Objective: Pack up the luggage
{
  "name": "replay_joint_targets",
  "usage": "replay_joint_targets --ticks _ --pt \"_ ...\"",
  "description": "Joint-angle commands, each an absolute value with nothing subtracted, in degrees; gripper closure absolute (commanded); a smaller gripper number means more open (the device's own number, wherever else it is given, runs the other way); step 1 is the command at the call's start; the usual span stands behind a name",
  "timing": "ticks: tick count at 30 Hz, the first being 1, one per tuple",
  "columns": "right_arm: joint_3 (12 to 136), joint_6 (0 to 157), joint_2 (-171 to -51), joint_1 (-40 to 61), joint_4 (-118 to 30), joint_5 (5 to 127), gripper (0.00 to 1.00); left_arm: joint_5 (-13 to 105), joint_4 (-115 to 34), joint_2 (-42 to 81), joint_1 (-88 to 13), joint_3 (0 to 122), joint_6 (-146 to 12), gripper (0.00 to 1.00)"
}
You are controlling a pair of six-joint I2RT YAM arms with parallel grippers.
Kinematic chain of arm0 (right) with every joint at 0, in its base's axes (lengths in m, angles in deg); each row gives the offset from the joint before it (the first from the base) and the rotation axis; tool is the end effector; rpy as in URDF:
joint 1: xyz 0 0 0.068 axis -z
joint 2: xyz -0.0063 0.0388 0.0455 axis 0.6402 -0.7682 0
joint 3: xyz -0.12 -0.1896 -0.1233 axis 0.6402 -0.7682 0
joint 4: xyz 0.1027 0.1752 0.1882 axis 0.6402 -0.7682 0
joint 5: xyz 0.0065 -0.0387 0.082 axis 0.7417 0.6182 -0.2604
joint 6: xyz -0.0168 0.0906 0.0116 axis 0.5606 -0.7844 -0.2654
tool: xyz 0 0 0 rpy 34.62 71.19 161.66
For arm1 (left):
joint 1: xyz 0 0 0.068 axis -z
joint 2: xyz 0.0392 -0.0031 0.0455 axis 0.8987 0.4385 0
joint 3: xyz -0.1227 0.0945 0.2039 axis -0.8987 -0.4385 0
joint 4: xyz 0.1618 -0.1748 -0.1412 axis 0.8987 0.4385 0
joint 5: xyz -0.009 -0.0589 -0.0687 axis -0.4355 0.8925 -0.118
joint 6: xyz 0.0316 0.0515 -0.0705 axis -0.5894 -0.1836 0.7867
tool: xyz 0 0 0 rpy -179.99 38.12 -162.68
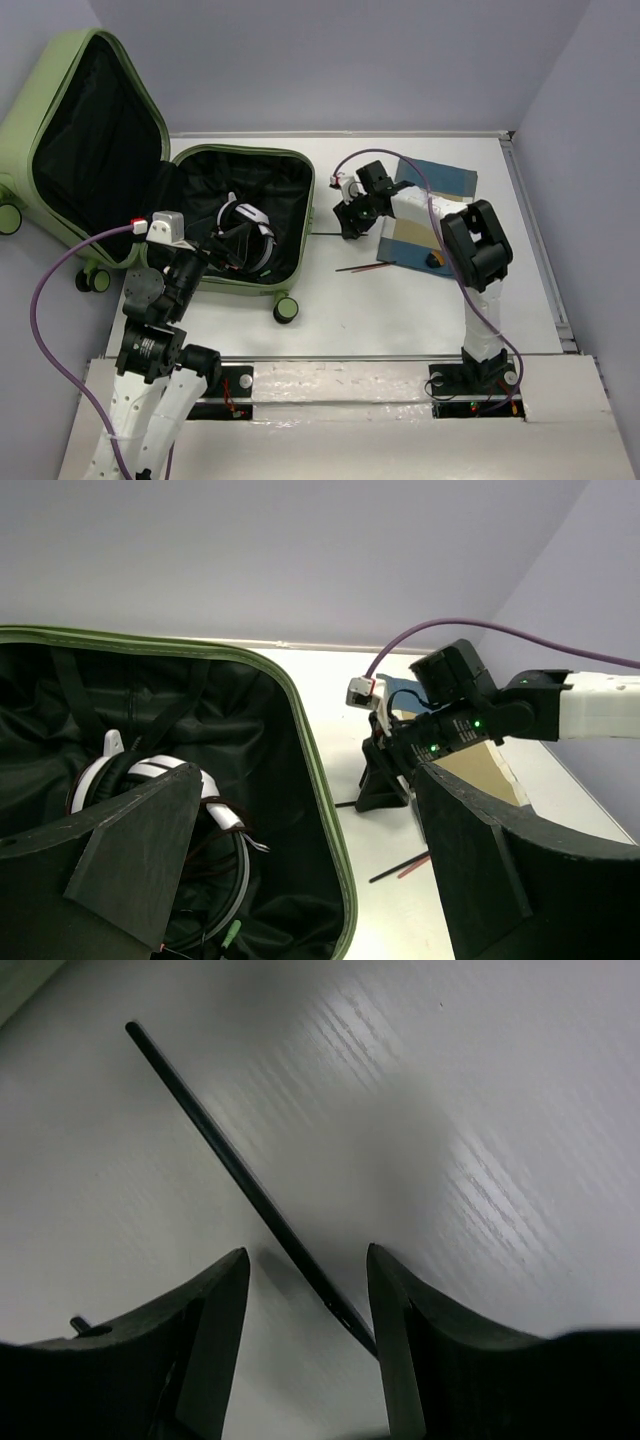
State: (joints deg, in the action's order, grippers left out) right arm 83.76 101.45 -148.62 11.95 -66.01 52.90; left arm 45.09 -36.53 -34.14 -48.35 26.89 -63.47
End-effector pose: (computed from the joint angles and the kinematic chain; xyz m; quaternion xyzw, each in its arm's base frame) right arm 0.4056 0.2484 0.1110 -0.4021 0.8514 0.2039 0.2683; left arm 0.1671 -0.0582 0.3744 0.0522 0.6120 -0.2503 0.7484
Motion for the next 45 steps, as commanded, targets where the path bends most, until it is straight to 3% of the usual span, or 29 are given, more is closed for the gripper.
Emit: replay_joint_targets --ticks 1,5,11,21,29,36,45 --pt "85.4 102.1 -150.1 10.1 -69.4 52.3 0.44 45.9 -39.7 -34.0 -48.9 28.0 -63.8 0.01" --pt "84.0 101.2 -150.1 9.6 -69.3 54.9 0.50 45.7 -39.6 -34.1 -48.9 27.8 -63.7 0.01" --pt "82.2 97.6 -150.4 7.7 -69.1 70.6 0.70 45.8 -39.6 -34.3 -48.9 27.8 -63.5 0.01" --pt "80.3 90.1 -149.5 7.2 -66.6 75.9 0.93 45.8 -39.6 -34.6 -48.9 27.5 -63.3 0.01" --pt "79.4 82.9 -146.1 7.2 -62.4 80.1 0.93 45.1 -39.5 -34.2 -48.8 27.4 -63.3 0.01" --pt "76.1 80.8 -133.2 7.2 -60.8 82.8 0.93 44.6 -39.1 -33.9 -48.8 27.6 -63.1 0.01" --pt "78.0 73.2 -125.8 4.9 -52.9 64.0 0.93 44.0 -39.4 -33.5 -48.8 27.5 -62.6 0.01"
